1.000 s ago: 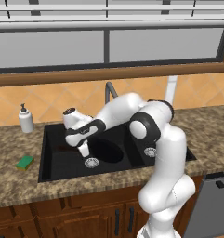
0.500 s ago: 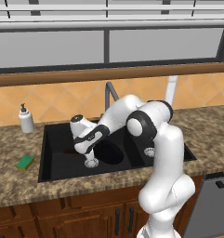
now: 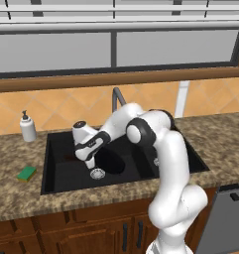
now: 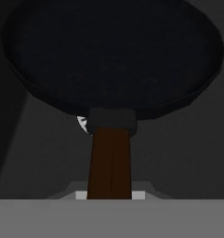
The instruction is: Pick the pan and sponge and place them into the sink. Then turn on the water.
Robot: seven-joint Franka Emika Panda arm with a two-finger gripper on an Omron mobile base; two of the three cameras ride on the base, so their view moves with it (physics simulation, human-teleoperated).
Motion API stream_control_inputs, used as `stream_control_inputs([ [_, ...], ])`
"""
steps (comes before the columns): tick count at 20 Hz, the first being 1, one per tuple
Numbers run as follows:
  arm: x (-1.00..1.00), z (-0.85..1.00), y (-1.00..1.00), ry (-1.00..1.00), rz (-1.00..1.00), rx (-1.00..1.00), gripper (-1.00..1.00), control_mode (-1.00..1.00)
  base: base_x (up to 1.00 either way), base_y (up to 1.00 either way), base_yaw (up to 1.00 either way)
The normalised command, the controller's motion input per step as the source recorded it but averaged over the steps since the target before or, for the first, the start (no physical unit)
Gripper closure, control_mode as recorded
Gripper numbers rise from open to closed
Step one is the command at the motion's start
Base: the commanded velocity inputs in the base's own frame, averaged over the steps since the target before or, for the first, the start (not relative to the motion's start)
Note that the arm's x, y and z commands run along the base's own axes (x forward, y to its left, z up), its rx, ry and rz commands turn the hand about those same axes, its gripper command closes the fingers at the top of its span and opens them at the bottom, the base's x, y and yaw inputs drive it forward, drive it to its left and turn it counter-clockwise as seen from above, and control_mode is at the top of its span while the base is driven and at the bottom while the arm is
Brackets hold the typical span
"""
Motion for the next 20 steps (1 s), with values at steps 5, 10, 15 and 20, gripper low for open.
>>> stream_control_inputs([
  [5,0.35,-0.33,0.46,0.0,-0.2,0.0,1.0,-1.0,0.0,0.0,0.0],
  [10,0.16,-0.41,0.3,0.0,-0.18,0.0,1.0,-1.0,0.0,0.0,0.0],
  [15,0.01,-0.43,0.19,0.0,-0.17,0.01,1.0,-1.0,0.0,0.0,0.0],
  [20,0.0,-0.47,0.03,0.0,-0.17,0.04,1.0,-1.0,0.0,0.0,0.0],
])
